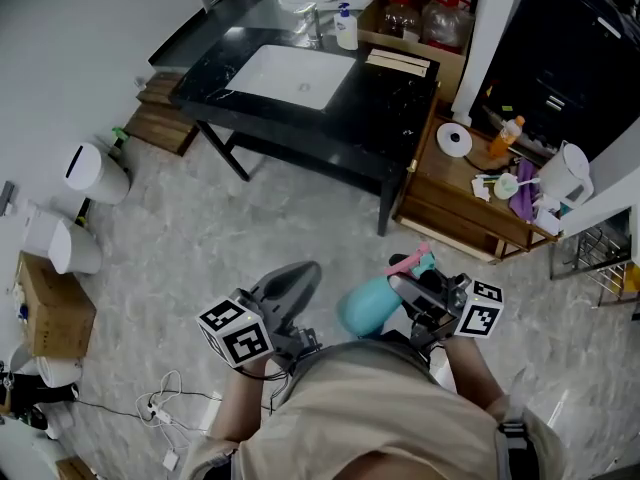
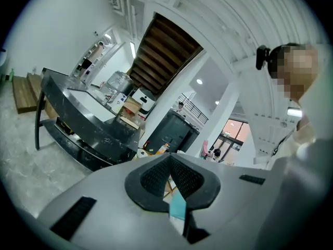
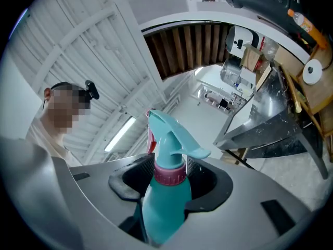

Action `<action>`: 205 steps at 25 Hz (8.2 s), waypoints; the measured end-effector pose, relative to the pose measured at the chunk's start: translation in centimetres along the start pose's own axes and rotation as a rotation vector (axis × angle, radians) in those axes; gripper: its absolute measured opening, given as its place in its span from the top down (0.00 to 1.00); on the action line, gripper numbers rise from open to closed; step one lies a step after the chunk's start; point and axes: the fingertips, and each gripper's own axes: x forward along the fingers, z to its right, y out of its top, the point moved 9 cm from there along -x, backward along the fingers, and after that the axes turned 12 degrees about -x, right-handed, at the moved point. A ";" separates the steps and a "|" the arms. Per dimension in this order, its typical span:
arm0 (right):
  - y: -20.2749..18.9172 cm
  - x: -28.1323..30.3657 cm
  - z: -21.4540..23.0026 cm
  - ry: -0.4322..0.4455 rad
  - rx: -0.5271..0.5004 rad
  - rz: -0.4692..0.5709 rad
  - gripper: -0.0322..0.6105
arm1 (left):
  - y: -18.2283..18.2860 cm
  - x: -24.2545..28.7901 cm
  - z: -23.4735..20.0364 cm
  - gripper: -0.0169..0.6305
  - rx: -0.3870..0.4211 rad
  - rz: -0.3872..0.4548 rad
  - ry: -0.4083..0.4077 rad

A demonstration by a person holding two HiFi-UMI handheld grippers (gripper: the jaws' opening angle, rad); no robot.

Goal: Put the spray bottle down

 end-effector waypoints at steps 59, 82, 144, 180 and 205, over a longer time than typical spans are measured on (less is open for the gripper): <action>9.4 9.1 10.8 -0.178 -0.342 -0.110 0.64 | 15.5 7.8 -10.6 0.96 0.093 0.079 0.017; 12.7 16.0 14.0 -0.379 -0.656 -0.248 0.64 | 22.6 11.7 -17.5 0.96 0.109 0.008 -0.077; 21.7 17.5 29.6 -0.596 -0.844 -0.362 0.64 | 26.2 19.7 -22.0 0.96 0.064 -0.066 0.057; 25.4 17.7 37.6 -0.614 -0.856 -0.352 0.64 | 27.1 24.1 -22.2 0.96 0.050 -0.077 0.135; 26.4 17.9 42.9 -0.595 -0.880 -0.357 0.64 | 27.0 27.4 -22.1 0.96 0.049 -0.115 0.181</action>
